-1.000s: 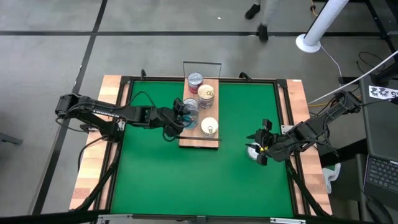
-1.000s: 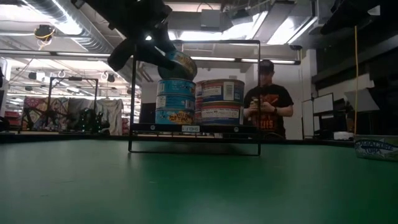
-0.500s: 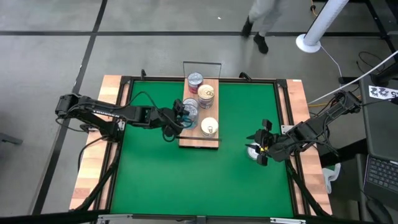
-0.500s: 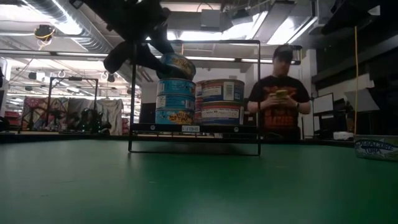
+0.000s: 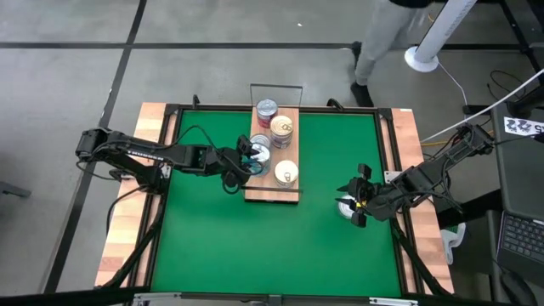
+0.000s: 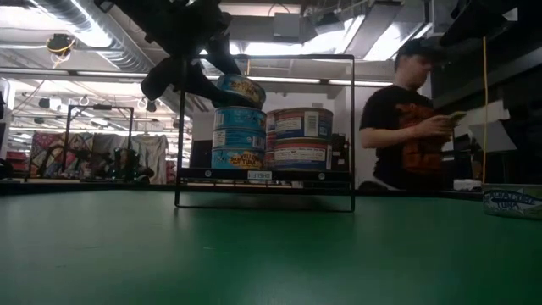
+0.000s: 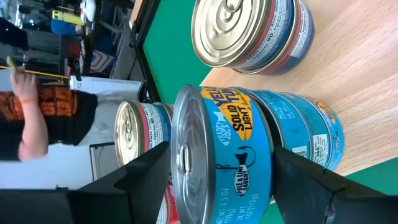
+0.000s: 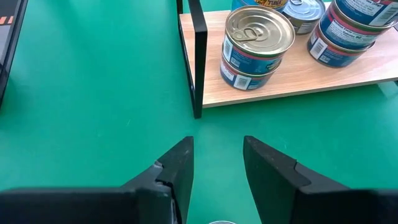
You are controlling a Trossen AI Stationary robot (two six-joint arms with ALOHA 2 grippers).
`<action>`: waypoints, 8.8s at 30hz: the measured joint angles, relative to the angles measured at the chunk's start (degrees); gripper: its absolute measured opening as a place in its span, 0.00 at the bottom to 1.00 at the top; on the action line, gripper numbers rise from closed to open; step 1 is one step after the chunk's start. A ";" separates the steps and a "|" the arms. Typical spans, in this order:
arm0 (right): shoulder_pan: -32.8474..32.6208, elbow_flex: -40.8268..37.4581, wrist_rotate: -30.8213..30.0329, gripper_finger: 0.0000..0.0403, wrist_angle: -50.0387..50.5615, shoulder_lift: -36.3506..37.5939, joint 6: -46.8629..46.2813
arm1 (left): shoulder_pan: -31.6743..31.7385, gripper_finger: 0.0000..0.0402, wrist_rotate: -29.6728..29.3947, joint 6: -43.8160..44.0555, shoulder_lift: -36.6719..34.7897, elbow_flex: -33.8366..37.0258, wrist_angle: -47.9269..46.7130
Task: Stack canned seafood by type on shelf
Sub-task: Stack the light blue tuna can on top of the light blue tuna can on the shelf, then stack the green tuna can on top of the green tuna can on the shelf
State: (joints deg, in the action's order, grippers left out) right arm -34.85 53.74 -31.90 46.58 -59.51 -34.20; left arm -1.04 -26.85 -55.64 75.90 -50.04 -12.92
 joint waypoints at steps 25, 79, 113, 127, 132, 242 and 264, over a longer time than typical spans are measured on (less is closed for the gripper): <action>0.00 0.00 0.02 0.35 0.01 0.00 0.02 | 1.29 0.63 3.51 -1.62 0.00 -1.55 -2.49; 0.00 0.00 12.74 0.35 -0.08 -1.56 -4.53 | -10.25 0.63 -12.50 14.47 -8.46 -1.49 -1.25; 0.00 0.00 25.05 0.35 10.56 -31.70 -13.55 | -19.71 0.63 -12.24 41.81 -8.20 -1.49 3.32; -0.04 0.10 23.73 0.29 10.95 -33.40 -13.55 | -19.71 0.63 -12.24 41.81 -8.20 -1.46 3.30; 0.00 0.04 23.33 0.16 11.40 -33.40 -13.56 | -19.71 0.63 -12.24 41.79 -8.20 -1.49 3.32; 4.94 4.24 34.74 0.00 -27.62 -33.46 -14.19 | -23.82 0.59 0.38 13.31 51.28 -26.53 34.51; 6.16 4.39 43.01 0.32 -27.20 -30.89 -16.41 | -27.11 0.37 -0.64 21.23 46.12 -26.50 29.23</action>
State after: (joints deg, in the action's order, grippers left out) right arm -28.69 58.13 11.11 19.38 -90.39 -50.60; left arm -28.15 -27.49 -34.40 122.02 -76.54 16.30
